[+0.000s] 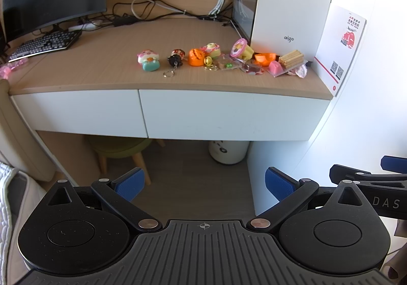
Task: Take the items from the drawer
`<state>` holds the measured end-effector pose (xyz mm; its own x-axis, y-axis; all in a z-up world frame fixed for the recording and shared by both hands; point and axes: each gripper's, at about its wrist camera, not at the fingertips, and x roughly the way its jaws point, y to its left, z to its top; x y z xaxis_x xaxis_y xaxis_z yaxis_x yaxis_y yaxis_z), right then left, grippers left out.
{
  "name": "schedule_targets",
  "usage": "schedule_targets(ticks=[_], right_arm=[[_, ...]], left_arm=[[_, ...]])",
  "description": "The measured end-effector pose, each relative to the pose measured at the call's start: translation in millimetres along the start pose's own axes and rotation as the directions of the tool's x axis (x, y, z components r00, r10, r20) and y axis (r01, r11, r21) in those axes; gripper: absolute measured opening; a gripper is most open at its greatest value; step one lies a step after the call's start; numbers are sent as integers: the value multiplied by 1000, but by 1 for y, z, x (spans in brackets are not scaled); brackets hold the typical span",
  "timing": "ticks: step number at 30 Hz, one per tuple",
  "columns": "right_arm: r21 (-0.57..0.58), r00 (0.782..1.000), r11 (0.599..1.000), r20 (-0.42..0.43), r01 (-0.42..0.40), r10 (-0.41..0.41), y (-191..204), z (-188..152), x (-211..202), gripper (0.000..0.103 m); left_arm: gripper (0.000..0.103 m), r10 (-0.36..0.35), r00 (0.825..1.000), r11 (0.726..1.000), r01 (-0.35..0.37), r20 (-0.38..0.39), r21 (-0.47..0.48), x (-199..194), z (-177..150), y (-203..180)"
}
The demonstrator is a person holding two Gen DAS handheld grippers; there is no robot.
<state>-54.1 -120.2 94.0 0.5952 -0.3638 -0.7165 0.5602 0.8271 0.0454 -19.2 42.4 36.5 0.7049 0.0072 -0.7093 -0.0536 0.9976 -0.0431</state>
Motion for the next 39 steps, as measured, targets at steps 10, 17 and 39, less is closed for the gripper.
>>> schedule_targets(ticks=[10, 17, 39], right_arm=[[1, 1000, 1000, 0, 1, -1, 0, 0, 0, 97], [2, 1000, 1000, -1, 0, 0, 0, -1, 0, 97], [54, 993, 995, 90, -86, 81, -10, 33, -17, 96]], left_arm=[[103, -1, 1000, 1000, 1, -1, 0, 0, -1, 1], [103, -1, 1000, 1000, 1, -4, -4, 0, -3, 3], [15, -123, 991, 991, 120, -60, -64, 52, 14, 35]])
